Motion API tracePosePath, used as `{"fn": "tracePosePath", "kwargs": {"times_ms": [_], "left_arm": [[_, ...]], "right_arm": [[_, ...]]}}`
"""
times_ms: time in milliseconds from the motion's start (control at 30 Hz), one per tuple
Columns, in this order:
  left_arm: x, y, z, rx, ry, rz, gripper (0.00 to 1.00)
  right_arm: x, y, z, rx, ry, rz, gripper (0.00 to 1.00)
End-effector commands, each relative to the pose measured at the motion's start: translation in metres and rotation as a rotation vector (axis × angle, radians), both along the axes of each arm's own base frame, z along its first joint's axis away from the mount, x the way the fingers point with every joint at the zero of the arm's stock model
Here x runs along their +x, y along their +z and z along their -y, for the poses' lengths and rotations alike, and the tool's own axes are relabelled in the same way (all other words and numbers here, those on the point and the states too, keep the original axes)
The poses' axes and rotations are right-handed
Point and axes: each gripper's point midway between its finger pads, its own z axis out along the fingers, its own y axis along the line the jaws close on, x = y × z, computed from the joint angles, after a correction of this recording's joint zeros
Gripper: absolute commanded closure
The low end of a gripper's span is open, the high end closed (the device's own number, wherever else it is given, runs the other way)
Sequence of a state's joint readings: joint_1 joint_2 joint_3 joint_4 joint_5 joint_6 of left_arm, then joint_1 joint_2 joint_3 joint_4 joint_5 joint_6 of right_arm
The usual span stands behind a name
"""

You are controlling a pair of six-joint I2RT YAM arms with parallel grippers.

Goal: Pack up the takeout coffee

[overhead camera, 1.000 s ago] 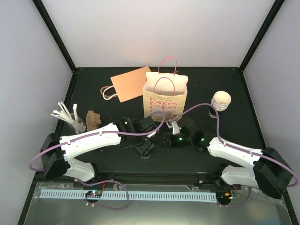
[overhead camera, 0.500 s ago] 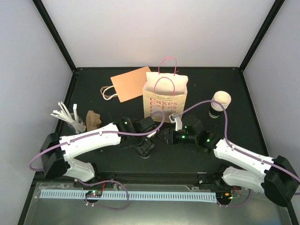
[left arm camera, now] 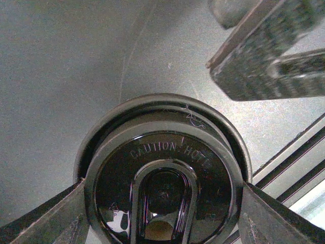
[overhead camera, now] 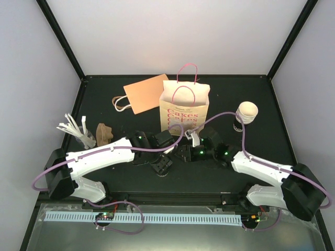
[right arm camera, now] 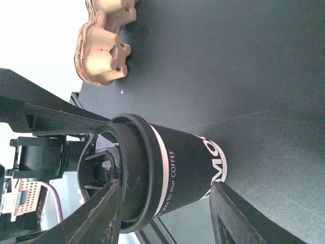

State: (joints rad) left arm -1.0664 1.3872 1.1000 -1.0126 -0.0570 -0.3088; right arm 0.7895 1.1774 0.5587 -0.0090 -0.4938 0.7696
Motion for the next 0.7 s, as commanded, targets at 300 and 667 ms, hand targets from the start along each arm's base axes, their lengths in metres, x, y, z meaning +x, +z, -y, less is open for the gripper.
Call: {"fn": "tracePosePath", "kwargs": {"times_ms": [300,667], "left_arm": [[-0.003,-0.012,-0.004,0.025,-0.025,-0.004,0.3],[-0.003,-0.012,-0.002,0.015,-0.026,-0.006,0.31]], "right_arm": [[0.0,-0.005,-0.017,0.058,0.051,-0.054,0.62],[0.0,-0.02,-0.025,0.064,0.072,-0.102,0.67]]}}
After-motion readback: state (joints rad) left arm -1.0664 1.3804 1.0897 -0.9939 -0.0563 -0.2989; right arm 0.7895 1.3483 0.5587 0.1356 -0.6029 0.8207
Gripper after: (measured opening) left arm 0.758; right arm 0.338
